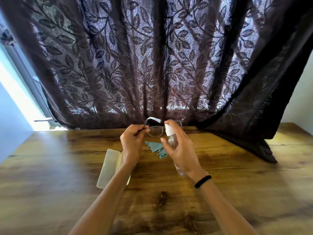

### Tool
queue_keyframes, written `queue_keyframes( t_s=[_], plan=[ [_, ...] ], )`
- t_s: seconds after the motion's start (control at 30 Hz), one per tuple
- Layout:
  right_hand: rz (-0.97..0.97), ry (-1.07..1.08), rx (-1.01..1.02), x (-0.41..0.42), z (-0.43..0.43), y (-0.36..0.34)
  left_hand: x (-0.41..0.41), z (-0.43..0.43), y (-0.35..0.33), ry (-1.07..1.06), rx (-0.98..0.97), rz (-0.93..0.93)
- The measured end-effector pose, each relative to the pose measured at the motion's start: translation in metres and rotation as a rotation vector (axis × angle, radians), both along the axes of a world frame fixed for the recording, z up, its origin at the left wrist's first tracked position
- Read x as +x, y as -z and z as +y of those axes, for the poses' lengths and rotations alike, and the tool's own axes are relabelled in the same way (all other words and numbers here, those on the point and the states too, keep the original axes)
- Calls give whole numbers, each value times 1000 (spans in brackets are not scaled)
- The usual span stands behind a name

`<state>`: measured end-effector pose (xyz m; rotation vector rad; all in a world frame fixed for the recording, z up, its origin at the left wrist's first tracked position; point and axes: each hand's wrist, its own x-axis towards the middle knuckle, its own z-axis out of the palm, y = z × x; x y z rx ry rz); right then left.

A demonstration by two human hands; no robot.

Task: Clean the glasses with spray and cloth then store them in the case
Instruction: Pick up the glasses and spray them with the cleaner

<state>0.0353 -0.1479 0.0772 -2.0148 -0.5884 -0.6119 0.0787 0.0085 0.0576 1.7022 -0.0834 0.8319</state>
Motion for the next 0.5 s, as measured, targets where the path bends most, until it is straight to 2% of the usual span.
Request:
queue_keyframes(
  t_s=[0.17,0.4,0.5],
  plan=[
    [4,103,62,4,-20,6,-1,1,1,15,-15,-18],
    [-25,178,33,5,-43,8,-3,0,0,24,-7,-37],
    [-35,170,154,3,-43,8,-3,0,0,32,-14,-26]
  ],
)
